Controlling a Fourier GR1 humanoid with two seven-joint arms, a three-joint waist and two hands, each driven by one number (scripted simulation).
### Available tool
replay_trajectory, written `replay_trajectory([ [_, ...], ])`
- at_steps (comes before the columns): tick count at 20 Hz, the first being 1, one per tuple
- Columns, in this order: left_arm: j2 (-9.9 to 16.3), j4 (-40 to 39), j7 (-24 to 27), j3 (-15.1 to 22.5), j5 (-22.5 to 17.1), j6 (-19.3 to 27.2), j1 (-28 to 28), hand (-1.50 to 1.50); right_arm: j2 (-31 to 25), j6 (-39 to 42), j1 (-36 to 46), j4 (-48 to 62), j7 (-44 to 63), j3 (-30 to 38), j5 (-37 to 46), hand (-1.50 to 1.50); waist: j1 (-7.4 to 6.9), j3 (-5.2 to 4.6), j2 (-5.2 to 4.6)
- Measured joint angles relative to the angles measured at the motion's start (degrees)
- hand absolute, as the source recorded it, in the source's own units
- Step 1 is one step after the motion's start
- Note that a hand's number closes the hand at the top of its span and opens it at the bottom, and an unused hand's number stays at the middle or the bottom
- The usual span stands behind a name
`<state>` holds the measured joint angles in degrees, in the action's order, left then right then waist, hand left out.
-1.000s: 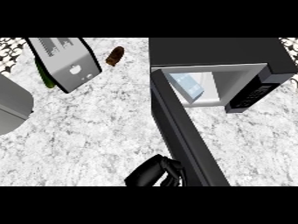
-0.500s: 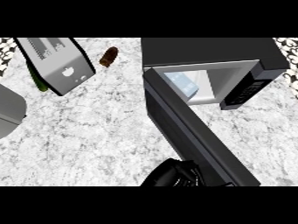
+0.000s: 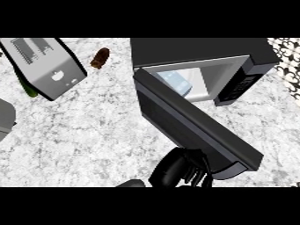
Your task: Pick up the milk, place it into the microwave and close the microwave
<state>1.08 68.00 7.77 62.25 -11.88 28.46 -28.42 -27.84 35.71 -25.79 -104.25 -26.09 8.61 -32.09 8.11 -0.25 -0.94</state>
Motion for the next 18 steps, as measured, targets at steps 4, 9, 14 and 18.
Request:
replay_trajectory([
  [4, -0.4, -0.3, 0.2, -0.6, -3.5, 4.5, -3.8, 1.50, -1.4, 0.7, 0.2, -2.5, 1.8, -0.3, -2.1, -1.50, 1.16, -0.04, -0.25],
  [9, -0.7, -2.5, 1.1, -2.5, -7.5, 9.0, -8.9, 1.50, -2.8, 1.4, 0.2, -4.6, 3.3, 0.0, -4.6, -1.50, 2.74, -0.03, -0.65],
  [14, -0.9, -6.0, 1.8, -4.5, -11.4, 12.0, -14.0, 1.50, -4.0, 1.3, 0.2, -6.2, 4.9, 0.2, -7.0, -1.50, 3.87, -0.02, -1.16],
  [18, -1.0, -8.8, 2.8, -6.2, -14.9, 13.0, -17.4, 1.50, -4.8, 1.0, 0.4, -7.5, 6.0, 0.4, -8.5, -1.50, 4.83, -0.02, -1.57],
])
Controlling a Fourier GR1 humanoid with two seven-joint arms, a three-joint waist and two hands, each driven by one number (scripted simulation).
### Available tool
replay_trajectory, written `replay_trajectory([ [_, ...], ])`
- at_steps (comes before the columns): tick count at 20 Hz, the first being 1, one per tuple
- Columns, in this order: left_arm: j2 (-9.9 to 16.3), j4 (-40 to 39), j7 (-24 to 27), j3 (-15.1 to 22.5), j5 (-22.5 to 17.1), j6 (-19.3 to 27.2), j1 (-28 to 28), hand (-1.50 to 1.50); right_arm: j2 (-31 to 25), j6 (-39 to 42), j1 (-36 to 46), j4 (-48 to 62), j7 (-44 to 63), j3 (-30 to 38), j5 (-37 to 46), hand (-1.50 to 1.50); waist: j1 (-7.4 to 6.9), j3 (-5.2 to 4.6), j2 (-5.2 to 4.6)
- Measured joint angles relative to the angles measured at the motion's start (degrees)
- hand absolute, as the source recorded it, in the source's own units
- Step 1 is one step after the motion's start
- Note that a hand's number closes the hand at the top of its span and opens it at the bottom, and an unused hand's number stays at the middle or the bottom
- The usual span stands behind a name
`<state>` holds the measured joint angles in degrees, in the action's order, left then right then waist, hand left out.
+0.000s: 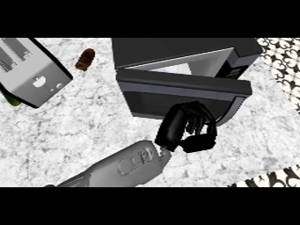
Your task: Pick up the milk, place it into the microwave and close the microwave
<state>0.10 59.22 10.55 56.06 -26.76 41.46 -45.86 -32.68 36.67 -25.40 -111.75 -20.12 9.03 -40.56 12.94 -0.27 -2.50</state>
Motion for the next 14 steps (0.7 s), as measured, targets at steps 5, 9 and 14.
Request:
replay_trajectory([
  [5, -0.1, -3.7, 1.2, -2.6, -4.5, -0.2, -4.0, 1.50, -0.8, -0.4, 0.4, -0.8, 1.1, 0.2, -1.4, -1.50, 0.85, 0.04, -0.61],
  [9, -0.1, -6.6, 2.7, -4.4, -7.8, -0.5, -6.3, 1.50, -1.5, -0.8, 0.7, -1.3, 1.9, 0.7, -2.7, -1.50, 1.54, 0.06, -0.99],
  [14, -0.1, -9.2, 4.5, -6.0, -11.7, -2.0, -8.3, 1.50, -2.4, -1.0, 1.4, -1.6, 2.6, 1.3, -4.2, -1.50, 2.11, 0.09, -1.33],
])
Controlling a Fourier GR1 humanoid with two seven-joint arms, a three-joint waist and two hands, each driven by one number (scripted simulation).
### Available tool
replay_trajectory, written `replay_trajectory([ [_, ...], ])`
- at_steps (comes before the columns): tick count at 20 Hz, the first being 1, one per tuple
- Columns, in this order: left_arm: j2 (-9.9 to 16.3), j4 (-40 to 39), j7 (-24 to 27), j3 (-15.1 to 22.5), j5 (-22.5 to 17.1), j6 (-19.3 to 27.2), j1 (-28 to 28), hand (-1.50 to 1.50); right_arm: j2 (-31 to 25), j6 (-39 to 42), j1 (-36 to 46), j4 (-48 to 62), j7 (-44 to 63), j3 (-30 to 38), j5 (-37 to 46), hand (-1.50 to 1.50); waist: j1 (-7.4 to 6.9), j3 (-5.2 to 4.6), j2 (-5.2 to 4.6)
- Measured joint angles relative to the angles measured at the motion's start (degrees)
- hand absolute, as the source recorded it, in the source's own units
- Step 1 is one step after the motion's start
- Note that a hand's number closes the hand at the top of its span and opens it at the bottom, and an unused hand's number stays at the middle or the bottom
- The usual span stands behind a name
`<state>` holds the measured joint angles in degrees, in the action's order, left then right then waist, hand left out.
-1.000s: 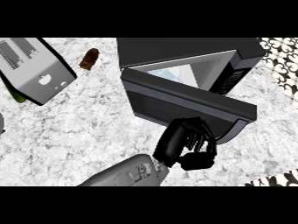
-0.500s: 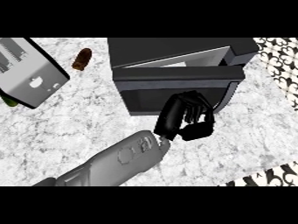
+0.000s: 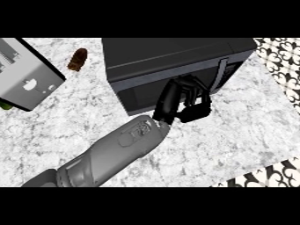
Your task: Pick up the milk, place it into the microwave and close the microwave
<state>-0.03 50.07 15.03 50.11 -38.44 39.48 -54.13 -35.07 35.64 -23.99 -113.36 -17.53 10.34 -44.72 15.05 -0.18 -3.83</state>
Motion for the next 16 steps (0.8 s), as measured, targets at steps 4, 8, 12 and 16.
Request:
replay_trajectory([
  [4, 0.0, 0.0, 1.9, -0.6, -2.8, -0.7, 0.3, 1.50, -0.7, 0.0, 0.4, -0.2, 0.3, 0.8, -1.3, -1.50, 0.39, 0.01, 0.07],
  [8, 0.0, 0.3, 3.6, -1.2, -5.5, -1.0, 0.6, 1.50, -1.3, 0.2, 1.0, -0.4, 0.6, 1.1, -2.6, -1.50, 0.67, 0.03, -0.08],
  [12, 0.0, 0.2, 5.3, -1.1, -7.2, -0.4, 0.6, 1.50, -1.9, 0.5, 1.4, -0.4, 0.9, 1.4, -3.7, -1.50, 0.90, 0.11, -0.13],
  [16, 0.0, 0.0, 7.5, -0.8, -8.5, 0.2, 0.7, 1.50, -2.8, 1.6, 1.7, -0.7, 1.1, 1.3, -4.7, -1.50, 1.09, 0.14, -0.29],
])
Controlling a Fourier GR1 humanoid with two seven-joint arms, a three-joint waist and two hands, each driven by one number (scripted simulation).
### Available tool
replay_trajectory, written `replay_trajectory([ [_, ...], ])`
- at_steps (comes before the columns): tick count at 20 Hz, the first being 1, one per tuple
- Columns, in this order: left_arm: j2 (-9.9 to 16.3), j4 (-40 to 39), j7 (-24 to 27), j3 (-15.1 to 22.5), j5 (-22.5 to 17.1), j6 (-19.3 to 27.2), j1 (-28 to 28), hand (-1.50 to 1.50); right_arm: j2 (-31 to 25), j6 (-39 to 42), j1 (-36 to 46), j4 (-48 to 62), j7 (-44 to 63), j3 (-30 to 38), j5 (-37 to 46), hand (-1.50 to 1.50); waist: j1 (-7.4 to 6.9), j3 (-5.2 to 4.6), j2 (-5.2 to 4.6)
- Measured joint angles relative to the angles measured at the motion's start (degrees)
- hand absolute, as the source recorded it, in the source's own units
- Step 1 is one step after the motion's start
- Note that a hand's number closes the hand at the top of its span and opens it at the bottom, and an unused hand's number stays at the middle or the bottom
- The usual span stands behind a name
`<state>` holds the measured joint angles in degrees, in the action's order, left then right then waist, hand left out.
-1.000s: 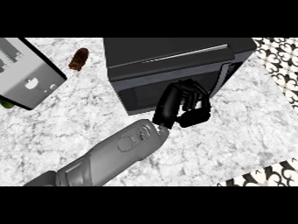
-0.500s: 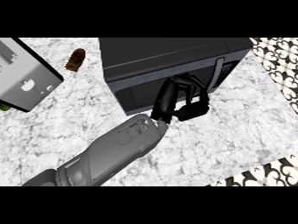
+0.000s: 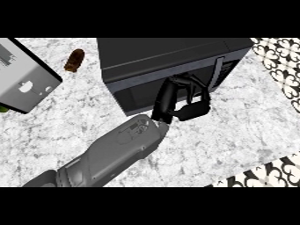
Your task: Pick up the milk, place it into the microwave and close the microwave
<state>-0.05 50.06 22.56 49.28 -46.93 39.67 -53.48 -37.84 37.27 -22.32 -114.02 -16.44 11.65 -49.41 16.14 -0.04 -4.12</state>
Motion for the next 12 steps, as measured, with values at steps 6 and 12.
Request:
replay_trajectory([
  [6, 0.0, -0.4, 3.2, 0.4, -1.7, 0.8, 0.1, 1.50, -1.1, 1.5, 0.2, -1.0, 0.4, -0.3, -1.5, -1.50, 0.38, -0.03, -0.15],
  [12, 0.0, -0.8, 5.8, 0.8, -3.3, 1.3, 0.0, 1.50, -2.0, 2.3, 0.4, -1.9, 0.7, -0.4, -2.7, -1.50, 0.65, -0.02, -0.29],
])
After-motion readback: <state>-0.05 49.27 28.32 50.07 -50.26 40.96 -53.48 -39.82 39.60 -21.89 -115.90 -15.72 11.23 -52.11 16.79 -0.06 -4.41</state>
